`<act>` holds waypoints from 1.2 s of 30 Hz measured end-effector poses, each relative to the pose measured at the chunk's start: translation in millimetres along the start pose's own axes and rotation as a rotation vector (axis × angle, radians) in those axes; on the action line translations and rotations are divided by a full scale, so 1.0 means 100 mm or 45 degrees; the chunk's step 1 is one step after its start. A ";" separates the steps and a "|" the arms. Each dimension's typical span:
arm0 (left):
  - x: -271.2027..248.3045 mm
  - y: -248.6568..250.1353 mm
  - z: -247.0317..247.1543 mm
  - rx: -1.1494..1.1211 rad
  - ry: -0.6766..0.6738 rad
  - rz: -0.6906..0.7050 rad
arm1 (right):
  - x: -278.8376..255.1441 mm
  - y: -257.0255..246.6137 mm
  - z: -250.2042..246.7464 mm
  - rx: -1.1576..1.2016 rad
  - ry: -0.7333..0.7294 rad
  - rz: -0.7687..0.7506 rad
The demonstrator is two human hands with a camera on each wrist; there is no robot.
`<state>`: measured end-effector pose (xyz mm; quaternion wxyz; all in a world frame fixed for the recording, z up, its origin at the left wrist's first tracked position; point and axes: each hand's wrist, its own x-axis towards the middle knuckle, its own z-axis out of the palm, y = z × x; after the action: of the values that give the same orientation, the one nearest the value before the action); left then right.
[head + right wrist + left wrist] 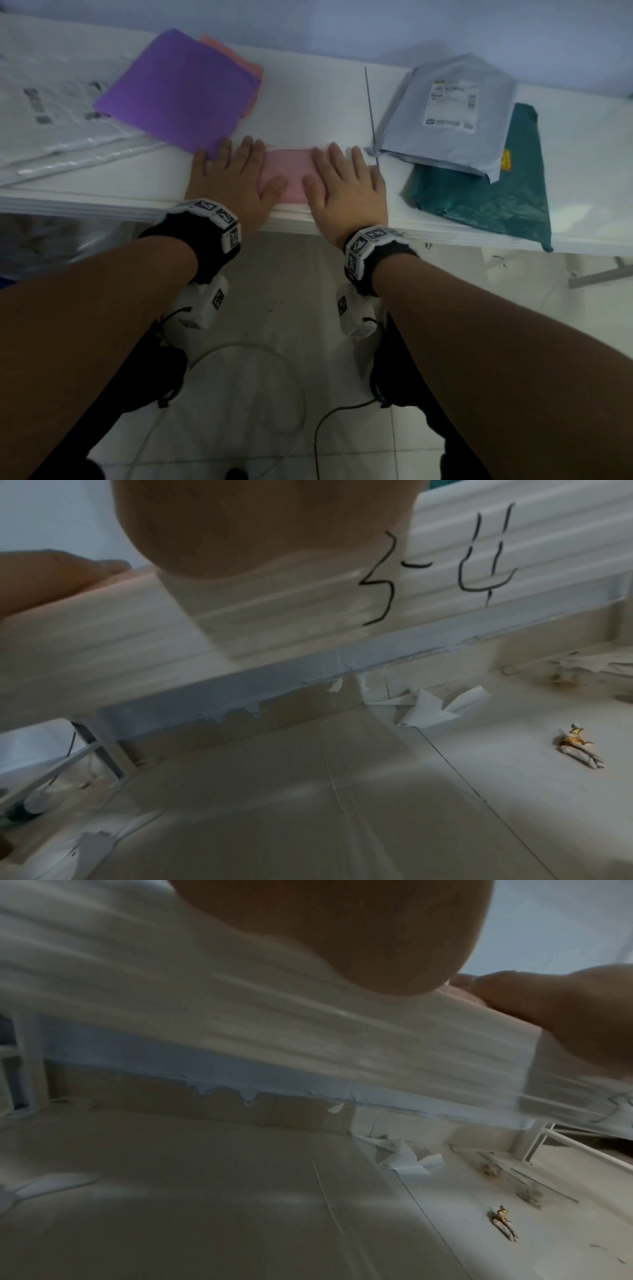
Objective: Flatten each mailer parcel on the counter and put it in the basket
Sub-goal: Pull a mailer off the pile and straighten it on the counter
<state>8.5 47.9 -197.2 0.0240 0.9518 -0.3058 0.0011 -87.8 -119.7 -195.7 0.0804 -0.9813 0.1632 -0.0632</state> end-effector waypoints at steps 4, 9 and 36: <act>0.00 0.00 -0.06 0.013 -0.094 -0.030 | 0.02 0.04 -0.03 0.032 -0.116 -0.041; -0.07 0.04 -0.17 -0.040 -0.138 0.196 | -0.03 0.11 -0.20 0.027 -0.262 -0.154; 0.21 -0.18 -1.65 -0.651 -0.129 0.144 | 0.20 0.30 -1.47 0.839 -0.180 -0.021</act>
<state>37.9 58.2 -32.8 0.2481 0.8951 -0.3496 -0.1225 -100.3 -174.3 -54.8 0.4040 -0.9058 0.1199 -0.0449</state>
